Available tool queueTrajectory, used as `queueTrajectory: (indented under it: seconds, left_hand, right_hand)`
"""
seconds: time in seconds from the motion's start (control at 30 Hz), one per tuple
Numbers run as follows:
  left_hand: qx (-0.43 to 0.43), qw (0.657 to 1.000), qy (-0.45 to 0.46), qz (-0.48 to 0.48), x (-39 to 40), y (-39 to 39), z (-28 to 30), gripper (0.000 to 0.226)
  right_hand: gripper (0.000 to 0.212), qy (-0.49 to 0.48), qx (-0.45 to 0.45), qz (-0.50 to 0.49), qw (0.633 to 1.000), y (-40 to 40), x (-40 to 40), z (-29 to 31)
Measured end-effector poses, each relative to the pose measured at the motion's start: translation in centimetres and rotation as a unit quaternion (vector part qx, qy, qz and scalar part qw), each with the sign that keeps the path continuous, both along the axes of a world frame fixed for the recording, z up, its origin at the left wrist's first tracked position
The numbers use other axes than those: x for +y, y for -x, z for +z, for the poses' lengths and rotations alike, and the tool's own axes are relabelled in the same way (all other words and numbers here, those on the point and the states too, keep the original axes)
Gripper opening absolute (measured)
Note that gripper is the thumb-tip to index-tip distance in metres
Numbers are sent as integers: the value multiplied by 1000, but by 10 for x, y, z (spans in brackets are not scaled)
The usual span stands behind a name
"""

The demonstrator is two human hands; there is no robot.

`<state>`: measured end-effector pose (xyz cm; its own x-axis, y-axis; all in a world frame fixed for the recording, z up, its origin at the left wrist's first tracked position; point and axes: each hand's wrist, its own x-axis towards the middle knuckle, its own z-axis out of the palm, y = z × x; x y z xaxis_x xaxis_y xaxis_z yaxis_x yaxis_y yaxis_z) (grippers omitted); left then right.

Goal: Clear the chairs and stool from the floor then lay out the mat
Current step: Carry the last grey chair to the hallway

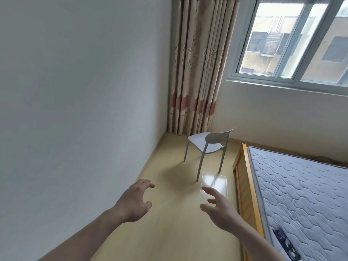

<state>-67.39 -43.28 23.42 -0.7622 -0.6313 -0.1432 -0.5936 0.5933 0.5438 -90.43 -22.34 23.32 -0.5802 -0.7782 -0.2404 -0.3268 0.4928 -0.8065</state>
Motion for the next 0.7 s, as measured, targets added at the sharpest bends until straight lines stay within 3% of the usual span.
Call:
queueTrajectory:
  seconds: [0.43, 0.7]
  left_hand:
    - [-10, 997, -13, -80, -155, 229, -21, 56]
    - [-24, 989, -14, -143, -187, 379, -25, 53]
  right_hand:
    - [62, -25, 14, -80, 996, 186, -102, -11]
    - [69, -61, -5, -121, 991, 305, -117, -27]
